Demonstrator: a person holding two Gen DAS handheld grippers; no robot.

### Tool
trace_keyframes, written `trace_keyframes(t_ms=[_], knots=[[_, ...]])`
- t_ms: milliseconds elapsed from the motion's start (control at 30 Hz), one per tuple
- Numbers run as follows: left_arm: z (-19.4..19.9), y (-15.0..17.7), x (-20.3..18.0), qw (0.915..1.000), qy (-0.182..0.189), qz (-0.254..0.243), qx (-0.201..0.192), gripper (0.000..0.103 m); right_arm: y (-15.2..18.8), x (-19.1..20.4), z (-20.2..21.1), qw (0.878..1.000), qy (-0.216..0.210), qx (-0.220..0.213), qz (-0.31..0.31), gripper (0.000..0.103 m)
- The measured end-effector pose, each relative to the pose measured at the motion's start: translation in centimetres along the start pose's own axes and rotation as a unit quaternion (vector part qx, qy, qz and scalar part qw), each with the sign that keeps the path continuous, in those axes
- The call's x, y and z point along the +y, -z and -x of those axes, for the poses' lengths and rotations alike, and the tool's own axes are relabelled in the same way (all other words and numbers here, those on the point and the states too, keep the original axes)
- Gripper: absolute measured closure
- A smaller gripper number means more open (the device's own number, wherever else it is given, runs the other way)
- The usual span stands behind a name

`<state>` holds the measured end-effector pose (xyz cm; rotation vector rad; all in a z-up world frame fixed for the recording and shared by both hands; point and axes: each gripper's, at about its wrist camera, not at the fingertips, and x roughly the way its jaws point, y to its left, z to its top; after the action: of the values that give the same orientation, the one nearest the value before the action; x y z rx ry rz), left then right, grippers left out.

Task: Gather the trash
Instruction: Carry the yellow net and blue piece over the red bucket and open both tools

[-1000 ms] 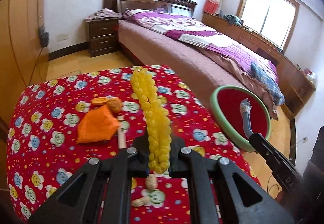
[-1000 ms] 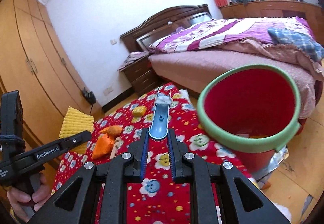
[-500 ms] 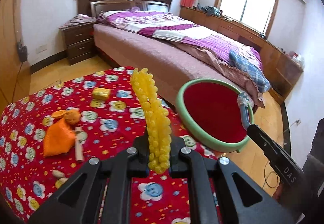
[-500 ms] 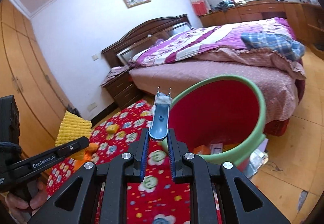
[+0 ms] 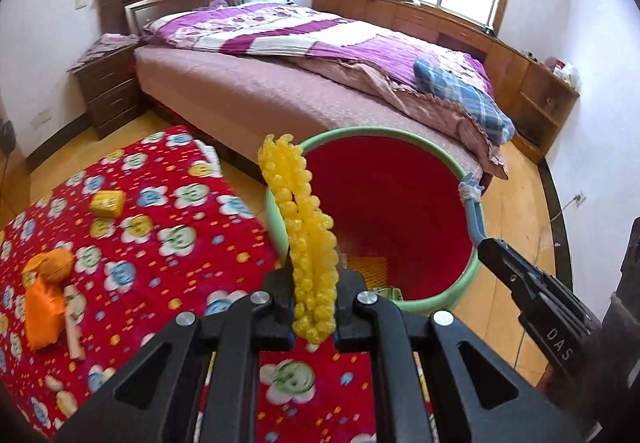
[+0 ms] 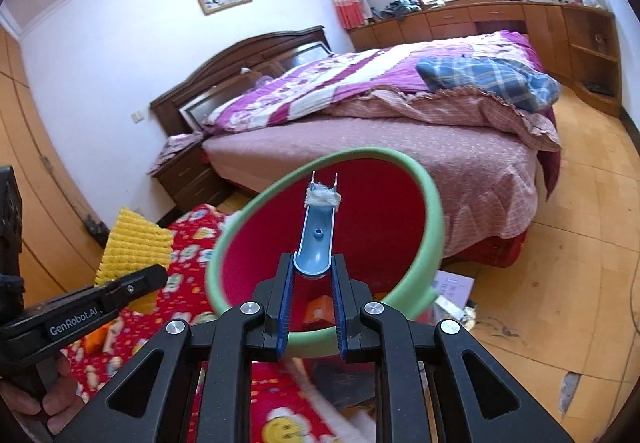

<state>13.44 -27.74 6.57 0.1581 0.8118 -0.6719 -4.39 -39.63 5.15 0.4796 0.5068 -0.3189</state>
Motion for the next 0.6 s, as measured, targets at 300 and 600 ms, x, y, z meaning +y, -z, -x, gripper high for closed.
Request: trace_keyframes(t_ms=[300, 600], knots=[[-4.5, -1.1, -1.4, 0.9996, -0.007, -0.017, 0.023, 0.092, -0.2, -2.0, -3.0, 0.999, 0.02, 0.033, -0.006, 0.085], [-6.3, -1.1, -1.5, 0.9991, 0.001, -0.019, 0.038, 0.089, -0.2, -2.1, -4.1, 0.998, 0.027, 0.058, -0.002, 0.085]])
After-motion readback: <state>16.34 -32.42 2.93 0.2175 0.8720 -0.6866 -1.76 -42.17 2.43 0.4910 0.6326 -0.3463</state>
